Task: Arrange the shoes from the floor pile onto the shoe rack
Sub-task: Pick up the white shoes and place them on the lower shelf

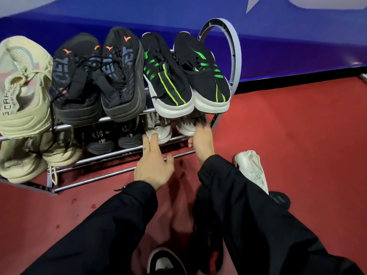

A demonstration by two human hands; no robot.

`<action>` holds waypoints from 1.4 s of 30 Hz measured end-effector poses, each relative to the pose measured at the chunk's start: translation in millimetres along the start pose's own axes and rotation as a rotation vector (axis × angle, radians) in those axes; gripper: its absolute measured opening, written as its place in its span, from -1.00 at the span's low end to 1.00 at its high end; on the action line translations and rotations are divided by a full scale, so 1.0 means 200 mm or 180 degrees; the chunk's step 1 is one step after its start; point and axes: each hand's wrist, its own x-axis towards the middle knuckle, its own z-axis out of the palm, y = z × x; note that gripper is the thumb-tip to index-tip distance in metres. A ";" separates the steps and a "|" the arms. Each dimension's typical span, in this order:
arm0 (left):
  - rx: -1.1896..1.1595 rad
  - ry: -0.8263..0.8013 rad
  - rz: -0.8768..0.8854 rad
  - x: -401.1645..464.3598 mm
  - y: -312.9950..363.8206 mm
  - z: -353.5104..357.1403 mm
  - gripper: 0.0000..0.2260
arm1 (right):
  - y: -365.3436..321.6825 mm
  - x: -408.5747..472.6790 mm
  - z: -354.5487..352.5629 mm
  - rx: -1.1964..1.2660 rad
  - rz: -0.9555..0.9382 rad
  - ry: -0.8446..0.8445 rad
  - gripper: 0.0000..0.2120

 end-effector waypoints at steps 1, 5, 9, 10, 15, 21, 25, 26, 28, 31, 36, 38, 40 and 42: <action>0.0030 -0.0031 -0.0013 0.00 -0.01 0.00 -0.31 | -0.02 0.00 0.03 -0.0111 0.0005 0.0049 -0.62; 0.0053 -0.0165 -0.0100 0.00 -0.03 0.00 -0.27 | -0.01 -0.04 0.06 -0.1197 -0.0148 0.0135 -0.59; 0.0026 -0.0234 -0.0104 0.01 -0.04 0.00 -0.27 | 0.02 -0.04 0.01 -0.1876 -0.0124 0.0070 -0.53; 0.0025 -0.0237 -0.0082 0.01 -0.04 0.00 -0.27 | 0.04 -0.03 -0.01 -0.1845 -0.0170 0.0013 -0.52; 0.0049 -0.0232 -0.0090 0.01 -0.04 0.02 -0.26 | 0.05 -0.05 -0.04 -0.1654 -0.0537 0.0062 -0.65; -0.0022 -0.0337 0.0030 0.03 -0.05 0.02 -0.21 | 0.03 0.01 -0.05 -0.1473 -0.0292 -0.0246 -0.51; -0.0693 -0.0223 0.0477 0.06 -0.06 -0.01 -0.25 | 0.04 -0.02 -0.06 -0.0693 -0.0152 -0.0358 -0.68; -0.0791 -0.0195 0.0549 0.07 -0.07 -0.01 -0.27 | 0.04 -0.04 -0.05 -0.0530 -0.0127 -0.0341 -0.72; -0.0909 -0.0224 0.0508 0.08 -0.09 -0.01 -0.25 | 0.05 -0.05 -0.03 -0.0331 -0.0027 -0.0333 -0.78; -0.0851 -0.0198 0.0465 0.08 -0.11 0.01 -0.22 | 0.07 -0.06 -0.01 -0.0371 -0.0055 -0.0271 -0.75; -0.0616 -0.0101 0.0353 0.14 -0.11 0.01 -0.23 | 0.11 -0.03 -0.02 -0.0493 0.0024 -0.0461 -0.66; -0.0619 -0.0086 0.0338 0.13 -0.09 0.00 -0.23 | 0.11 -0.02 -0.01 -0.0522 0.0028 -0.0435 -0.66; -0.0432 -0.0038 0.0354 0.12 -0.07 0.01 -0.25 | 0.11 -0.03 0.00 -0.0519 0.0037 -0.0390 -0.67; 0.0007 0.0100 0.0302 0.11 -0.04 0.00 -0.29 | 0.11 -0.03 0.01 -0.0514 0.0063 -0.0358 -0.67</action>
